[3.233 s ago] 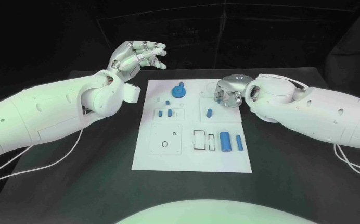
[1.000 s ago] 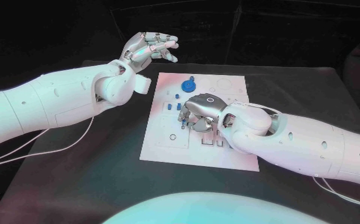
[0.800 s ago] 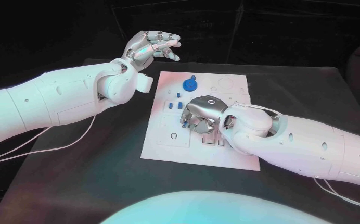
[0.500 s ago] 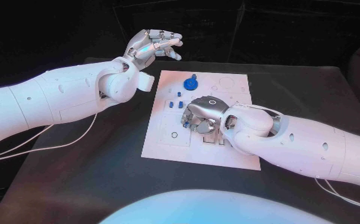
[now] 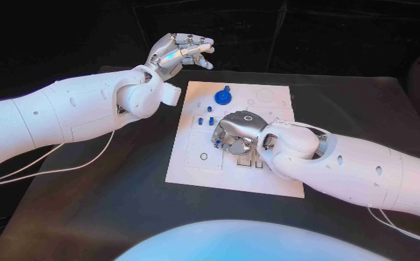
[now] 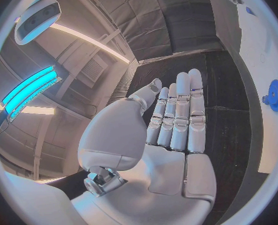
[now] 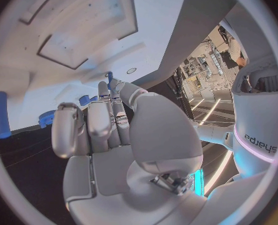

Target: Assemble the parts on the task board

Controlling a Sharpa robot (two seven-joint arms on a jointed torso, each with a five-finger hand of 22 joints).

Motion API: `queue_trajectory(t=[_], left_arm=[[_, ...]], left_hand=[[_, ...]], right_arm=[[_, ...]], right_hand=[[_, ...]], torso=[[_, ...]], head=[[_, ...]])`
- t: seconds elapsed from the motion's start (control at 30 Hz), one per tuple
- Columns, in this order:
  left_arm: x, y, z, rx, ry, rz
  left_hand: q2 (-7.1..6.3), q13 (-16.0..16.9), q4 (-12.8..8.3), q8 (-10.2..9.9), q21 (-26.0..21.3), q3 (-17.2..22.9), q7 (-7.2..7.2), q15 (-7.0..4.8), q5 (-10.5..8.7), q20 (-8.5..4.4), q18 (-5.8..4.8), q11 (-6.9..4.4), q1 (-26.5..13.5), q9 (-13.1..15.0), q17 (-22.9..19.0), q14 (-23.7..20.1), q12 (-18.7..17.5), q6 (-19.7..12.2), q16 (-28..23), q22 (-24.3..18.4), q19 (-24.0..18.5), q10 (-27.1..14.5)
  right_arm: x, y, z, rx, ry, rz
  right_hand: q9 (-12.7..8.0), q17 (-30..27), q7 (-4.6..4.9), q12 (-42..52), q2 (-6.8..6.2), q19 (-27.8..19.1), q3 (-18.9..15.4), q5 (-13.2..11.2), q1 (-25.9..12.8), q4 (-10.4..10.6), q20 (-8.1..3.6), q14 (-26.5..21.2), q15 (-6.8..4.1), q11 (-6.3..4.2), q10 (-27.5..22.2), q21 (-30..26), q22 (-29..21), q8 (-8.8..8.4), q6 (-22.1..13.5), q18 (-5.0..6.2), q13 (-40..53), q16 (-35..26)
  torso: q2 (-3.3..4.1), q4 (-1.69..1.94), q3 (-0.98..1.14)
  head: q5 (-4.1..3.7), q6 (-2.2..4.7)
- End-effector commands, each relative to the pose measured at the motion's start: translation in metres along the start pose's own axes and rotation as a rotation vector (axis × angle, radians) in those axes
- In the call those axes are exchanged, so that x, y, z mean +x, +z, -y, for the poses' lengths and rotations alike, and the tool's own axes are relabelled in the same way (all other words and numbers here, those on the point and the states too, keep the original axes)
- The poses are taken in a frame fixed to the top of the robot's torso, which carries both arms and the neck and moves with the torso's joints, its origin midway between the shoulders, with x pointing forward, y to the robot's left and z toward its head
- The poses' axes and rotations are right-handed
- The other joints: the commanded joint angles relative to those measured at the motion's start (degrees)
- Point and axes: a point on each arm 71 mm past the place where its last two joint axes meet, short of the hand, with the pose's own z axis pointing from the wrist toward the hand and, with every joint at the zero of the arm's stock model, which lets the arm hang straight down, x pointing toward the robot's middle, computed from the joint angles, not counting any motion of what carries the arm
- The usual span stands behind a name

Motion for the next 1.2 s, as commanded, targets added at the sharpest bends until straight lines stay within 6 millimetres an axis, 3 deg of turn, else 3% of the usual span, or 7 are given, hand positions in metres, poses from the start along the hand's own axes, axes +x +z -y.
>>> queue_trajectory(t=[0.03,1.2], left_arm=[[0.001,0.001,0.0011,0.006,-0.012,-0.009],[0.0021,0.0019,0.0001,-0.002,-0.016,-0.015]], left_hand=[[-0.06,-0.08,-0.32,-0.22,-0.2,0.02,0.25,-0.1,0.28,-0.11,0.74,-0.02,-0.15,-0.05,-0.05,0.36,0.14,-0.28,-0.21,-0.06,0.32,-0.33],[-0.01,-0.09,-0.35,-0.25,-0.24,0.04,0.27,-0.09,0.31,-0.1,0.74,-0.01,-0.14,-0.05,-0.08,0.35,0.12,-0.33,-0.26,-0.1,0.32,-0.4]], right_arm=[[-0.001,0.0002,-0.0012,-0.005,-0.012,0.025],[0.002,0.0065,0.0012,0.009,-0.029,-0.003]], right_hand=[[0.04,-0.04,0.33,-0.34,-0.15,0.25,0.14,0.44,-0.54,0.08,0.07,0.87,-0.29,0.22,-0.15,0.32,0.92,-0.01,-0.12,-0.7,-0.09,0.18],[0.03,-0.05,0.34,-0.36,-0.21,0.22,0.13,0.55,-0.52,0.01,0.08,0.87,-0.28,0.23,-0.13,0.32,0.91,-0.06,-0.13,-0.7,-0.1,0.21]], torso=[[0.0,0.0,0.0],[-0.04,0.01,-0.06]], head=[[-0.02,-0.06],[-0.06,-0.32]])
